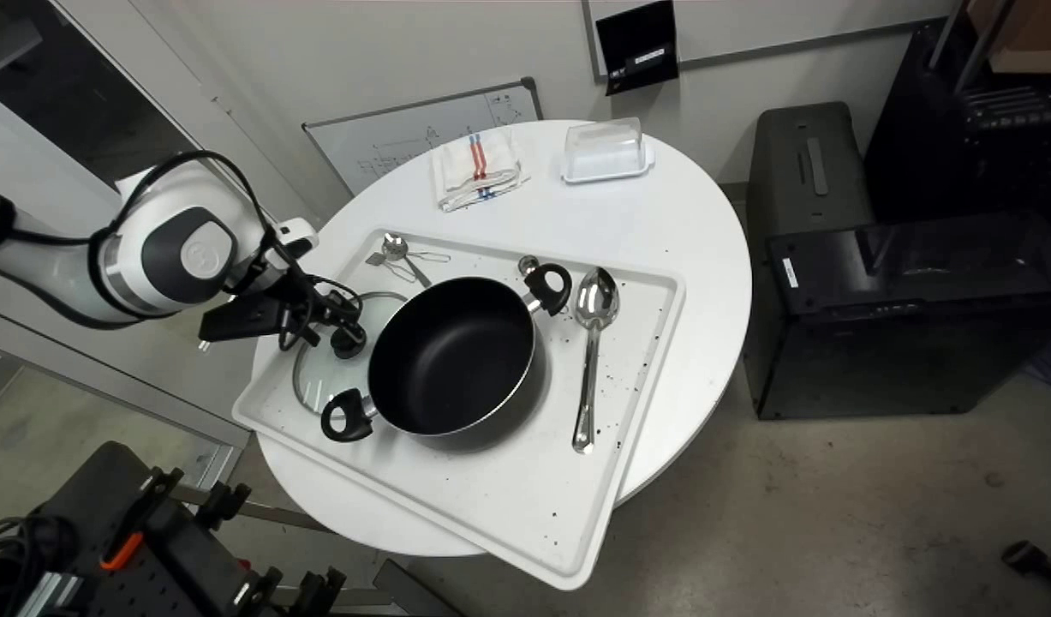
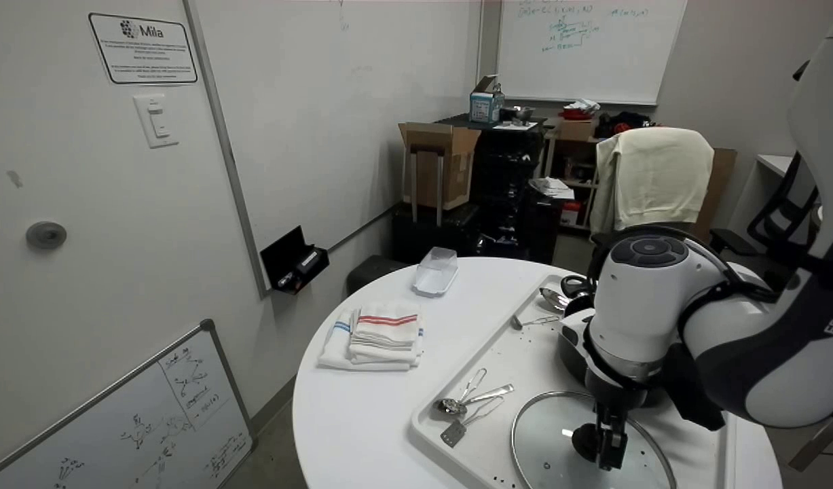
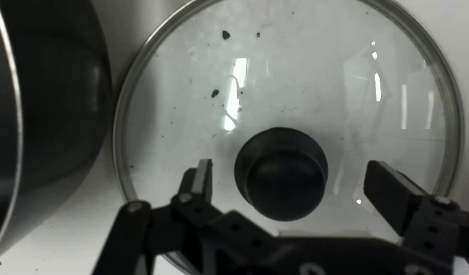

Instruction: Put the lid on the pot

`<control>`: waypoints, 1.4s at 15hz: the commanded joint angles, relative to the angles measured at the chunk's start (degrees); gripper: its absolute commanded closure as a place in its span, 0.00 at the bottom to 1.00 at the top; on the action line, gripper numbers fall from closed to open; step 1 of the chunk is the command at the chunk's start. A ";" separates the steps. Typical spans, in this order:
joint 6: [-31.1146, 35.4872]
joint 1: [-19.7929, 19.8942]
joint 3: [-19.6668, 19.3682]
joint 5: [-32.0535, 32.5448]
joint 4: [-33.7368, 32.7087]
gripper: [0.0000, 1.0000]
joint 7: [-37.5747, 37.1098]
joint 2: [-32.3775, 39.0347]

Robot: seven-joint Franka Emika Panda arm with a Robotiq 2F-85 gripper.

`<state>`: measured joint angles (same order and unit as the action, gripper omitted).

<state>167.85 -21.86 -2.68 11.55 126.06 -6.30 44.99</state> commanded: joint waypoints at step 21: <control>-1.01 -0.89 0.50 -1.12 2.44 0.75 -0.12 -3.46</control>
<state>168.47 -22.50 -2.73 11.23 124.53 -6.51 46.19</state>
